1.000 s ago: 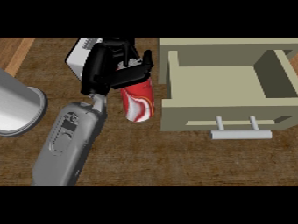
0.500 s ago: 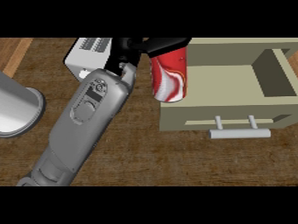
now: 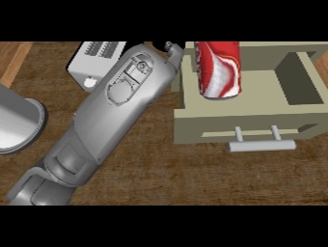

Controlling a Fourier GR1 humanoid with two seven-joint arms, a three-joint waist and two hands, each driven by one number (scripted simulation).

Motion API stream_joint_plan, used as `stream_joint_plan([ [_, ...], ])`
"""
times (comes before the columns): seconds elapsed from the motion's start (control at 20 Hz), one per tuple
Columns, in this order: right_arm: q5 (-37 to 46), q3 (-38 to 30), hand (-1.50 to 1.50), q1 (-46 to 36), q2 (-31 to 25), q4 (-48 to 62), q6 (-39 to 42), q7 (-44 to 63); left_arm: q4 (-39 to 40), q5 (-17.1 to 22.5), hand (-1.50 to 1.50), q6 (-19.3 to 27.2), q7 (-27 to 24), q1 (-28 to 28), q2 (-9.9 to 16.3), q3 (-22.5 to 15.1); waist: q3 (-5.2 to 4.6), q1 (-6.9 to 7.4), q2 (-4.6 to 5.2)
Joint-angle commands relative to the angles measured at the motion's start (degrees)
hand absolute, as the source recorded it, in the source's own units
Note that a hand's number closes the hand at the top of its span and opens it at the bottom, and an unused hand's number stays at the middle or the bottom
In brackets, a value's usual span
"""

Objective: Pick up the can, place it into the drawer and close the drawer

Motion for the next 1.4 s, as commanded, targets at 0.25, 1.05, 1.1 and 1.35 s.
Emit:
stream_joint_plan([
  [0.25,-0.5,-0.4,-1.5,-3.1,-0.7,0.4,-0.5,1.6,16.1,5.8,1.5,-1.3,-7.6,-8.4,0.0,0.4,0.0,-0.48,0.37],
  [1.05,1.8,0.6,-1.5,-5.5,-0.6,3.3,-1.3,1.3,25.6,16.8,1.5,3.6,-13.1,-11.2,0.0,-12.2,0.09,-2.79,0.85],
  [1.1,2.7,2.0,-1.5,-6.1,-0.1,1.9,-2.0,2.9,28.0,16.5,1.5,2.7,-14.1,-12.5,0.0,-10.8,0.06,-2.64,0.98],
  [1.35,3.3,2.3,-1.5,-7.0,-0.1,4.5,-1.4,0.1,29.5,18.0,1.5,4.5,-14.3,-14.5,0.0,-13.9,0.13,-3.57,1.24],
])
